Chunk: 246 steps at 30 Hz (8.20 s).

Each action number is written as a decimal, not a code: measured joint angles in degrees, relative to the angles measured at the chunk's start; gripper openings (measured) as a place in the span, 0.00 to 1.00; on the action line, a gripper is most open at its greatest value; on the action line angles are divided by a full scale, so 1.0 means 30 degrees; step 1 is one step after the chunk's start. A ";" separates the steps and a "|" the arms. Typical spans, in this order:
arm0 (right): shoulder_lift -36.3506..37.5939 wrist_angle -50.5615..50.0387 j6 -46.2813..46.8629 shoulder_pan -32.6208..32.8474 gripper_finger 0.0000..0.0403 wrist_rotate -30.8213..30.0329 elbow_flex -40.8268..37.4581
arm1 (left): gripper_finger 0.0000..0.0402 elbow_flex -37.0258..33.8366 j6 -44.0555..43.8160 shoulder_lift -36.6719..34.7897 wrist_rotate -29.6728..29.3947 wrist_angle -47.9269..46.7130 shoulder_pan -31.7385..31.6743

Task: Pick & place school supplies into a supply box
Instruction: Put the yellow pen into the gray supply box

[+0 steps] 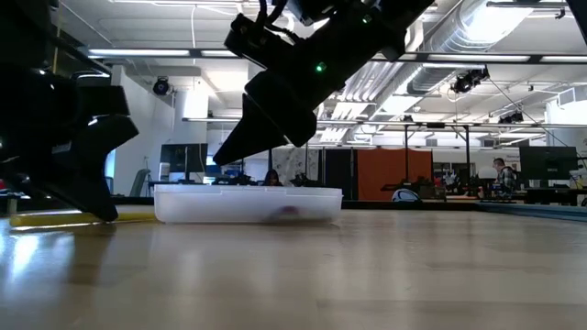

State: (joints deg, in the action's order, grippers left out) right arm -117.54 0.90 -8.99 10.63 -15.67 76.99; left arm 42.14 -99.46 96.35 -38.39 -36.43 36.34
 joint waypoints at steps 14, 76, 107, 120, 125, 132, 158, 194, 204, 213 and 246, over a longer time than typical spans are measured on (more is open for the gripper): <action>0.0458 0.0095 -0.0095 0.1851 0.35 0.0171 0.0000 | 0.09 0.1082 0.0566 -0.1281 -0.0313 -0.1332 0.0007; -0.9821 -0.2264 -0.3059 -0.1608 0.35 0.8797 1.2524 | 0.25 0.1111 -0.2922 -0.8785 -0.2909 -1.2560 0.0015; -0.8524 -0.4316 -0.7606 0.0876 0.35 1.2019 1.2415 | 0.25 0.1111 -0.2776 -0.8778 -0.2895 -1.2758 0.0015; -0.9016 -0.4540 -1.2047 0.1098 0.35 1.1883 1.2422 | 0.25 0.1111 -0.2790 -0.8777 -0.2909 -1.2680 0.0015; -0.9171 -0.3678 -1.2519 0.1102 0.35 1.1836 1.2458 | 0.25 0.1111 -0.2790 -0.8771 -0.2906 -1.2661 0.0015; -0.9173 -0.3492 -1.2356 0.0931 0.35 1.1850 1.2458 | 0.25 0.1111 -0.2790 -0.8771 -0.2909 -1.2668 0.0015; -0.9333 -0.3955 -1.0438 0.0371 0.35 1.2842 1.2451 | 0.25 0.1111 -0.2434 -0.8771 -0.2967 -1.2683 0.0015; -0.8555 -0.2761 -1.2123 0.2154 0.11 0.3825 1.2437 | 0.25 0.1111 -0.1971 -0.8771 -0.2890 -1.2707 0.0019; -0.8098 -0.4514 -1.1861 0.1453 0.05 -0.9174 1.2444 | 0.25 0.1111 -0.1785 -0.8771 -0.2088 -1.2654 0.0022; -0.8039 -0.9983 -0.8069 0.0521 0.08 -1.0112 1.2444 | 0.25 0.1111 -0.1745 -0.8778 -0.1969 -1.2752 0.0022; -0.2783 -0.6834 -0.4294 -0.3831 0.08 0.0389 0.4204 | 0.25 0.1111 -0.1996 -0.8778 -0.2584 -1.2124 0.0015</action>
State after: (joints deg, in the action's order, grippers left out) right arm -125.89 -19.61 -21.88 -0.86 -14.50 89.60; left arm 45.47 -105.45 70.02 -46.14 -72.80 36.38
